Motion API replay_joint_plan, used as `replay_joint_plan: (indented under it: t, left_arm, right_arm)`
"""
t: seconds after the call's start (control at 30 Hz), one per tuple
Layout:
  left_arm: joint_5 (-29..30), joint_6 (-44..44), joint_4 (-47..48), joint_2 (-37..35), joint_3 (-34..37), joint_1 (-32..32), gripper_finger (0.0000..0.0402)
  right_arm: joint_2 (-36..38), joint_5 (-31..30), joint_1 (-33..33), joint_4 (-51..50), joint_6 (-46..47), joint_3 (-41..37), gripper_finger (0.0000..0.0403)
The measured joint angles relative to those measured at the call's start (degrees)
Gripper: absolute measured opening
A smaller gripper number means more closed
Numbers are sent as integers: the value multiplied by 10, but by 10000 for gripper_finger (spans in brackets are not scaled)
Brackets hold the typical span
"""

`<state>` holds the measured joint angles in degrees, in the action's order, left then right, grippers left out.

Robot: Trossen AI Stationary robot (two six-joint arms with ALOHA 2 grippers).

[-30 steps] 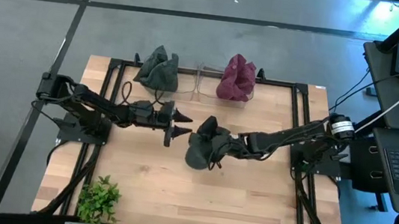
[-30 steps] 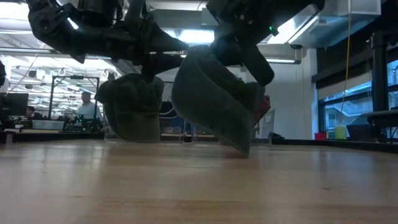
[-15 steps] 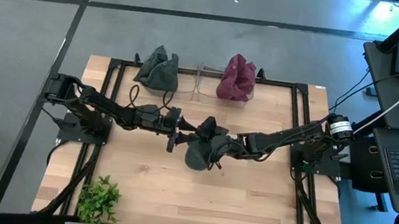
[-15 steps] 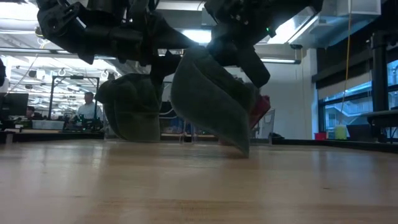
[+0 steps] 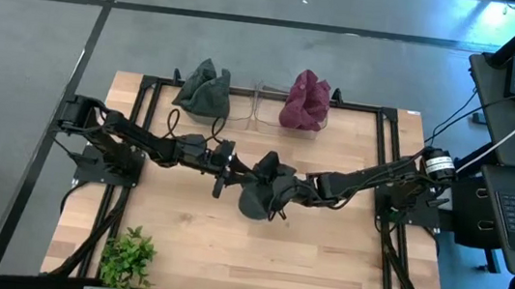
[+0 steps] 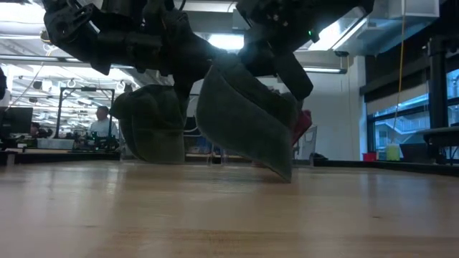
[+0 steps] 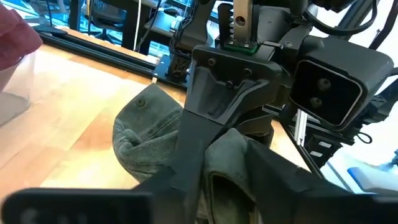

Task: Pick & Place hat
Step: Put the black cap into the left transparent bin

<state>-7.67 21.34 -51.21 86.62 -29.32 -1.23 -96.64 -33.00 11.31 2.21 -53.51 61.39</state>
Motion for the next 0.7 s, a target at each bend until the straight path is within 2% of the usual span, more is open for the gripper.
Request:
replay_joint_plan:
  t: [0.3,0.53,0.7]
  left_arm:
    - [-5,-19,5,0,0,-2,12]
    - [-20,-26,5,0,0,-1,11]
    - [-55,-40,5,0,0,0,10]
  right_arm:
    - [0,-2,0,3,8,0,18]
    - [0,-9,1,-16,16,0,46]
    - [27,-7,1,-60,86,0,100]
